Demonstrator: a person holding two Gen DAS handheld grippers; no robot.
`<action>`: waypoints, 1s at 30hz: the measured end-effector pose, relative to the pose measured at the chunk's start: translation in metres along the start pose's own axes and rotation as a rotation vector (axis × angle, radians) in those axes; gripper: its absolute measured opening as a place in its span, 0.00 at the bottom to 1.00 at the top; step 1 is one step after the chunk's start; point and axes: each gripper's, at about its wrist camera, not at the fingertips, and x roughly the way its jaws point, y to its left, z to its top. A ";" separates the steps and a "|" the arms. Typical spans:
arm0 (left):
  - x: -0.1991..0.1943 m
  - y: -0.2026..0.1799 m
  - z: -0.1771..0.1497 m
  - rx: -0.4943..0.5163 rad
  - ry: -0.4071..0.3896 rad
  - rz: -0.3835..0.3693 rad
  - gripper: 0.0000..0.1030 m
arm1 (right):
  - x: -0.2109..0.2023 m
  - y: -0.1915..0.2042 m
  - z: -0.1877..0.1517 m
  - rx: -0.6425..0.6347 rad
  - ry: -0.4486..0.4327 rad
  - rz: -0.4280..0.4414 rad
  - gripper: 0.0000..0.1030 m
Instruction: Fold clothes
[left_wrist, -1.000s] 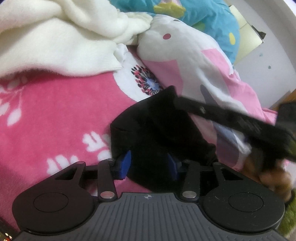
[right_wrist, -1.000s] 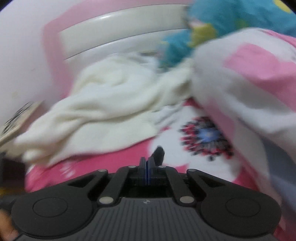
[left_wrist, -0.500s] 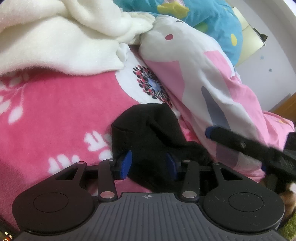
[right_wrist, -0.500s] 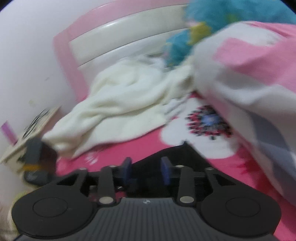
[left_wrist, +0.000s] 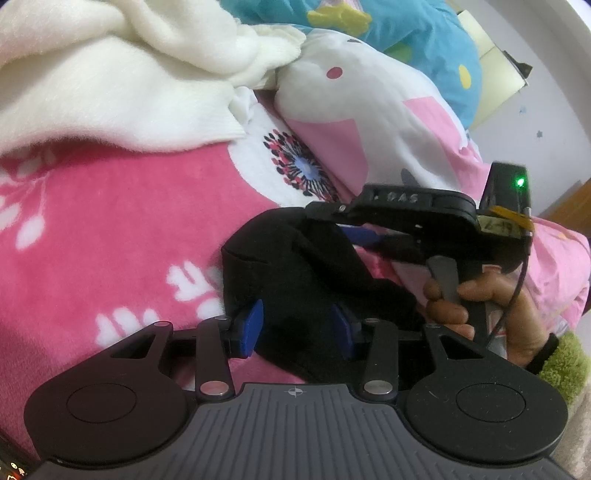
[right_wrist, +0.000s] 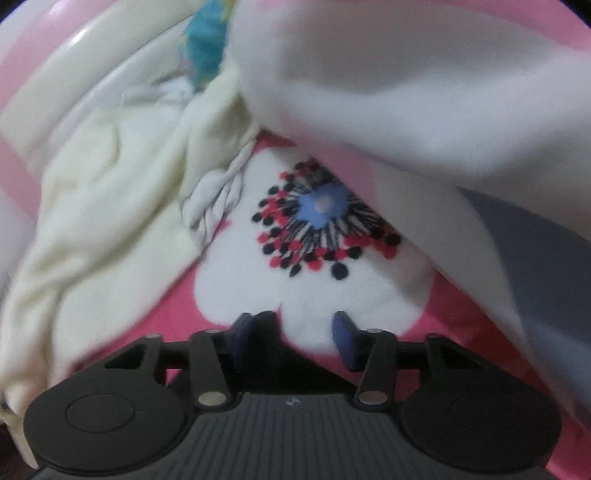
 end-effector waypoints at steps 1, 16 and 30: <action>0.000 0.000 0.000 -0.001 0.000 0.001 0.41 | -0.003 0.007 -0.001 -0.037 -0.006 0.016 0.03; 0.000 0.000 -0.003 -0.002 -0.004 0.011 0.39 | 0.024 -0.007 -0.009 -0.077 -0.181 -0.055 0.01; -0.051 -0.009 0.000 0.008 -0.089 -0.179 0.48 | -0.261 0.028 -0.102 0.038 -0.454 -0.151 0.24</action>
